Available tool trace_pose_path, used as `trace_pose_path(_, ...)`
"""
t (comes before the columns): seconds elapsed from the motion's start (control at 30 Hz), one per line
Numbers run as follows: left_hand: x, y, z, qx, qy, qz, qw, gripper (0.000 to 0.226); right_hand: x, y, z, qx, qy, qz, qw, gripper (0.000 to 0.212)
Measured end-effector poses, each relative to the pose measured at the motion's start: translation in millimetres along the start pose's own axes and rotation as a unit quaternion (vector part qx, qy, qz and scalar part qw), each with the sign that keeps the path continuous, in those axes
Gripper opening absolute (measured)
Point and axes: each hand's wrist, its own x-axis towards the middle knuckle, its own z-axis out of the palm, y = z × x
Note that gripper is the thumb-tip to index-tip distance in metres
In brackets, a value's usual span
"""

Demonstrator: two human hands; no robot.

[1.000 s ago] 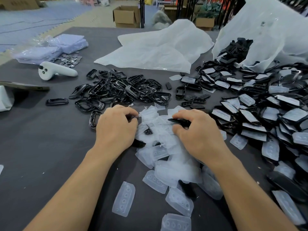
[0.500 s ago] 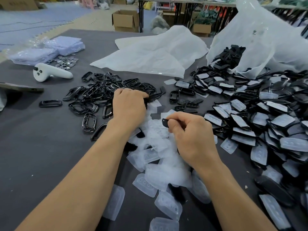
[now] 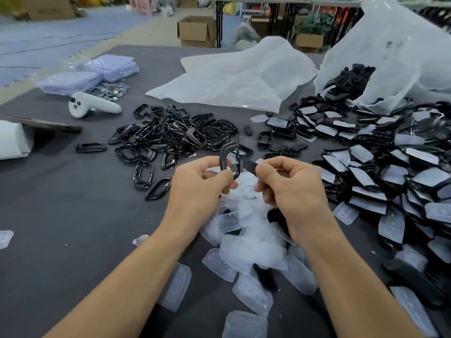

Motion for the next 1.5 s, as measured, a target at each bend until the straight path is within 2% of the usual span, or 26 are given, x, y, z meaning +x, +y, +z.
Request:
trace_pose_path(0.1,0,1,-2,-0.057,-0.002,-0.006,0.998,0.011,-4,-1,5,0.011,-0.001,0.004,1.0,0.013)
trace_pose_path(0.33,-6,12,-3,-0.137,-0.098,-0.01,0.986,0.015,-5,-1,11,0.02,0.011,0.009,1.0,0.015)
trace_pose_path(0.43,-4,11,0,-0.136,-0.108,-0.013,0.985,0.015,-4,-4,12,0.056,0.008,0.023,0.998,0.026)
trace_pose_path(0.53,-1,8,-2,-0.096,-0.088,-0.01,0.991,0.022,-6,-7,13,0.09,-0.015,0.039,0.995,0.029)
trace_pose_path(0.67,2,4,-3,-0.039,-0.081,0.007,0.996,0.017,-4,-7,14,0.097,0.007,0.032,0.995,0.017)
trace_pose_path(0.77,6,2,-7,0.029,-0.08,0.04,0.996,0.007,-1,-4,11,0.018,0.055,0.0,0.998,0.019)
trace_pose_path(0.83,8,0,-12,0.101,-0.087,0.052,0.99,0.009,0,-2,7,-0.059,0.075,-0.029,0.995,0.023)
trace_pose_path(1.0,10,4,-22,0.096,-0.115,0.047,0.988,0.011,1,-1,-1,-0.109,0.098,-0.042,0.988,0.029)
trace_pose_path(1.07,11,4,-25,0.104,-0.138,0.045,0.984,0.011,1,-2,-2,-0.116,0.075,-0.039,0.99,0.032)
trace_pose_path(1.17,11,1,-24,0.175,-0.104,0.065,0.977,0.005,0,-3,-2,-0.113,-0.019,-0.018,0.993,0.036)
trace_pose_path(1.3,9,0,-21,0.212,-0.065,0.085,0.971,0.028,-2,-5,-6,-0.17,-0.091,-0.035,0.981,0.034)
trace_pose_path(1.37,8,0,-21,0.232,-0.062,0.108,0.965,0.034,-4,-5,-8,-0.196,-0.111,-0.046,0.973,0.023)
trace_pose_path(1.5,5,-2,-18,0.274,-0.065,0.163,0.946,0.023,-2,-1,-7,-0.228,-0.095,-0.064,0.967,0.01)
